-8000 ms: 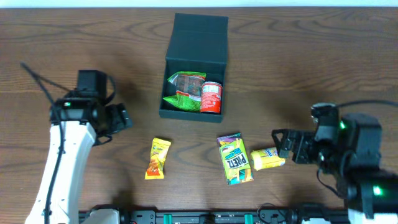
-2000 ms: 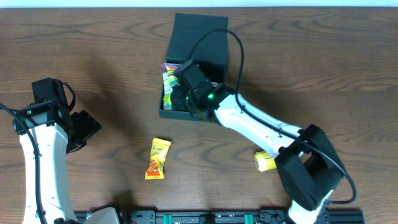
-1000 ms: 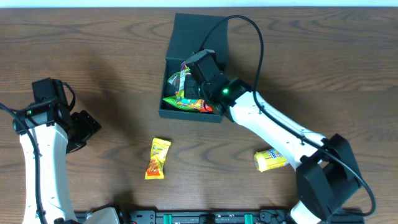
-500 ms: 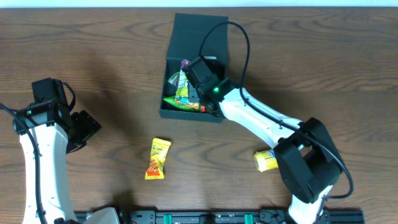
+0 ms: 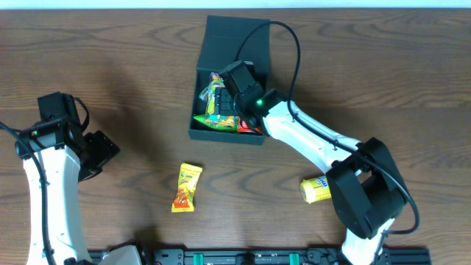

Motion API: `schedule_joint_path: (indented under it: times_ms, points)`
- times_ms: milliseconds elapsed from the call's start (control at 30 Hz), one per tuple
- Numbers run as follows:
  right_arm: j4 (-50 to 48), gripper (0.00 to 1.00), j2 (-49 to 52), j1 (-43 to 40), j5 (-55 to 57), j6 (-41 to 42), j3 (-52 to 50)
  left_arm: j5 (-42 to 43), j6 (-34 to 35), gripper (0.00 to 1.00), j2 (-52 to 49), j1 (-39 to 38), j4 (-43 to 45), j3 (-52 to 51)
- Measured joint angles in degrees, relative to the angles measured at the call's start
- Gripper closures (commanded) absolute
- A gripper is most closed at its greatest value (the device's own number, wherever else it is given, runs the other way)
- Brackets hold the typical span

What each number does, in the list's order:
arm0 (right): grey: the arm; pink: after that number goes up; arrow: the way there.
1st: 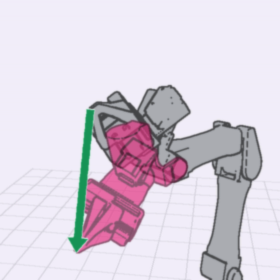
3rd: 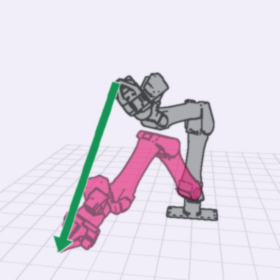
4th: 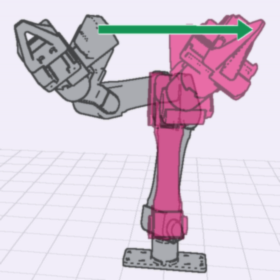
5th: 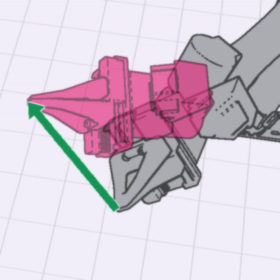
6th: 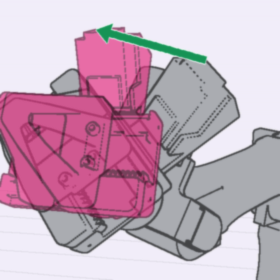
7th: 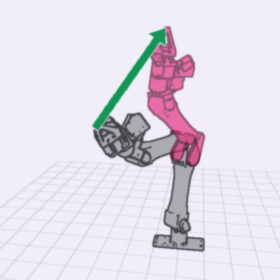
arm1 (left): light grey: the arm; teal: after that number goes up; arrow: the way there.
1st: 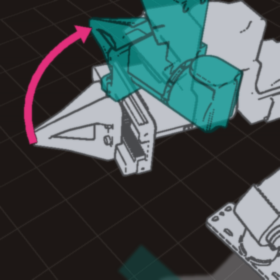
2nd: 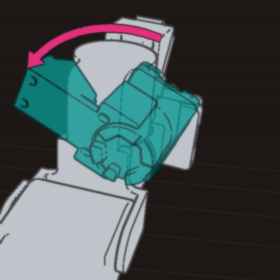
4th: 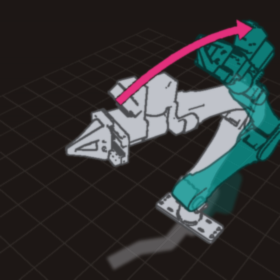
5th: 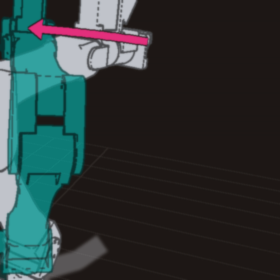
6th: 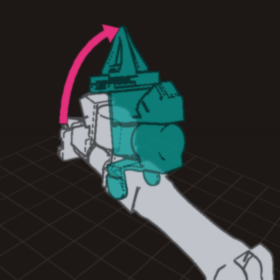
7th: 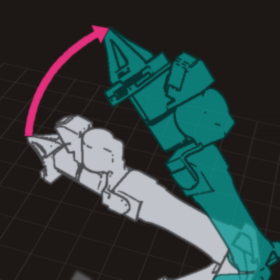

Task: Pack container
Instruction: 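Lower the Pretzel pack upright between the Haribo bag and can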

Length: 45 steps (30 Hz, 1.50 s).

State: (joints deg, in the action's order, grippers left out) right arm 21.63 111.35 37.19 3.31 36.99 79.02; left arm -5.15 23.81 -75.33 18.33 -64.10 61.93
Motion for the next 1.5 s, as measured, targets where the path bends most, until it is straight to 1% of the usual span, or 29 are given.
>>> schedule_joint_path:
  times_ms: [133,267,500,633,733,767,800,833,933,1133,1267,1500]
  points:
    - [0.0,0.21,0.0,0.0,-1.9,0.9,0.0,0.0,0.0,0.05,0.0,0.0,0.0,0.0]
    - [0.0,0.17,0.0,0.0,-3.0,1.4,0.0,0.0,0.0,0.05,0.0,0.0,0.0,0.0]
    - [-3.3,0.18,3.8,0.8,-2.8,1.4,0.0,0.0,0.0,0.05,0.0,0.0,0.0,0.0]
    - [-3.6,0.16,4.0,0.9,-2.2,1.4,0.0,0.0,0.0,0.05,0.0,0.0,0.0,0.0]
    - [-4.0,0.17,4.0,0.9,-2.1,1.4,0.0,0.0,0.0,0.05,0.0,0.0,0.0,0.0]
    - [-4.0,0.24,4.0,0.9,-2.1,1.4,0.0,0.0,0.0,0.05,0.0,0.0,0.0,0.0]
    - [-3.9,0.34,4.0,0.8,-1.9,1.4,0.0,0.0,0.0,0.05,0.0,0.0,0.0,0.0]
    - [-3.8,0.41,4.0,0.6,-1.9,1.3,0.0,0.0,0.0,0.05,0.0,0.0,0.0,0.0]
    - [-4.0,0.55,4.1,-0.3,-2.8,1.8,0.0,0.0,0.0,0.05,0.0,0.0,0.0,0.0]
    - [-4.4,0.66,4.1,-0.8,-3.5,2.2,0.2,0.0,0.0,0.05,0.0,0.0,0.0,0.0]
    - [-3.9,0.71,3.7,-0.8,-3.5,2.3,0.3,0.0,0.0,0.05,0.0,0.0,0.0,0.0]
    - [-2.1,0.95,0.3,-0.9,-3.4,1.2,0.2,0.0,0.0,0.05,0.0,0.0,0.0,0.0]
